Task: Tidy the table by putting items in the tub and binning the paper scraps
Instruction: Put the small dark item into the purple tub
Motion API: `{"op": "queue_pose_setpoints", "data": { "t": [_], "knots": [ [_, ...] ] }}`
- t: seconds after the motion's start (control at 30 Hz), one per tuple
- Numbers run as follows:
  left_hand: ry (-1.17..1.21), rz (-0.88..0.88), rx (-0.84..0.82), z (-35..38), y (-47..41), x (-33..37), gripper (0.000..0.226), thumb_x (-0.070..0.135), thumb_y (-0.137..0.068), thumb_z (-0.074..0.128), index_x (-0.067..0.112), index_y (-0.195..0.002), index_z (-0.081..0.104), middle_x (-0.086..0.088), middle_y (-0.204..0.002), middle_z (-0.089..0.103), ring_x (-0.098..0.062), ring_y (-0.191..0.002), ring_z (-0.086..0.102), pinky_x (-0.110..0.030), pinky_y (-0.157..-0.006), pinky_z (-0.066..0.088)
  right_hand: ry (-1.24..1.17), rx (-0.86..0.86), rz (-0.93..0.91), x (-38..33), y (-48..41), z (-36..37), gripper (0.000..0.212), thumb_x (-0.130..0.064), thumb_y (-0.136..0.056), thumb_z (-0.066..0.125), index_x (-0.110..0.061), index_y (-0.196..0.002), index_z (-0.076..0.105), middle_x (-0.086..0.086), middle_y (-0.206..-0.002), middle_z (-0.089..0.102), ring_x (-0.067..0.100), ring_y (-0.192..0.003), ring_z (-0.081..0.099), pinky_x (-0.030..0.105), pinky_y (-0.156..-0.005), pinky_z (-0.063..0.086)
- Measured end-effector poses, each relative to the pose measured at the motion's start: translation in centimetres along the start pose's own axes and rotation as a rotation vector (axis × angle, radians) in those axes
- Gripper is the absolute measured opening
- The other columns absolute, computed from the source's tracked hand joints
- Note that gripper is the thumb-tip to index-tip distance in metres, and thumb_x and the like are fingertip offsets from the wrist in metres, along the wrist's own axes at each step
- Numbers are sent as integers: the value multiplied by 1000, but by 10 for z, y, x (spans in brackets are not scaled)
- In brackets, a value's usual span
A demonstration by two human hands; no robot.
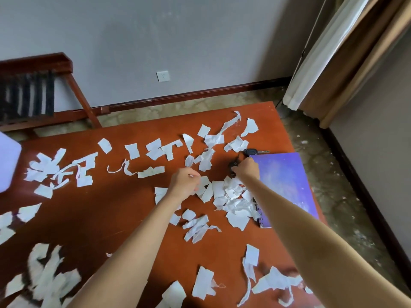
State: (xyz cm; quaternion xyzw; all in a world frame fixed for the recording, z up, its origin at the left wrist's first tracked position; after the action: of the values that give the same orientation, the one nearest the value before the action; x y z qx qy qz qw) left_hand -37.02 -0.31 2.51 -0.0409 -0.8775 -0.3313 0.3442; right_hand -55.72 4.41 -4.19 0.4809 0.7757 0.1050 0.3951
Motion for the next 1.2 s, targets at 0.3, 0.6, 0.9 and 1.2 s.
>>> {"op": "queue_pose_setpoints", "data": {
  "t": [0.3, 0.6, 0.9, 1.2],
  "knots": [
    [6, -6, -13, 12, 15, 5, 27, 13, -94, 49, 6, -119, 59, -12, -120, 63, -23, -105, 65, -29, -86, 54, -181, -205, -211, -10, 28, -37, 29, -5, -80, 59, -14, -56, 46, 4, -64, 49, 24, -71, 47, 31, -62, 38],
    [95, 121, 52, -20, 56, 3, 49, 1, -86, 59, 16, -131, 46, -6, -135, 51, -22, -121, 51, -29, -90, 46, -422, -535, -431, -49, 126, -38, 14, -10, -63, 53, -13, -58, 40, 6, -66, 43, 19, -65, 42, 27, -60, 34],
    [192, 137, 170, -89, 92, -44, 24, 21, -93, 55, 2, -106, 61, -6, -103, 63, -20, -101, 58, -28, -80, 40, -357, -688, -562, -109, 195, 10, 22, -16, -67, 52, 4, -75, 56, 8, -73, 53, 11, -70, 49, 19, -68, 37],
    [652, 135, 567, -212, 98, -116, 16, 10, -93, 46, 9, -96, 62, 1, -89, 65, -13, -87, 62, -25, -78, 50, -205, -747, -608, -189, 244, 122, 25, -4, -92, 49, -20, -73, 55, -1, -81, 60, 9, -76, 57, 17, -70, 47]
  ]
}}
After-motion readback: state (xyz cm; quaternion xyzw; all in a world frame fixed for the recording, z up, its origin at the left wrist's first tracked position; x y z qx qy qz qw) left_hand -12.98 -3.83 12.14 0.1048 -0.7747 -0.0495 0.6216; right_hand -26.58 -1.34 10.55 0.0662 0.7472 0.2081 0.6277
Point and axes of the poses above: each hand's wrist, its own y-axis away from the middle knuckle, its own z-axis out of the palm, x = y × z, the point moved 3 cm from there along -y, towards the middle knuckle
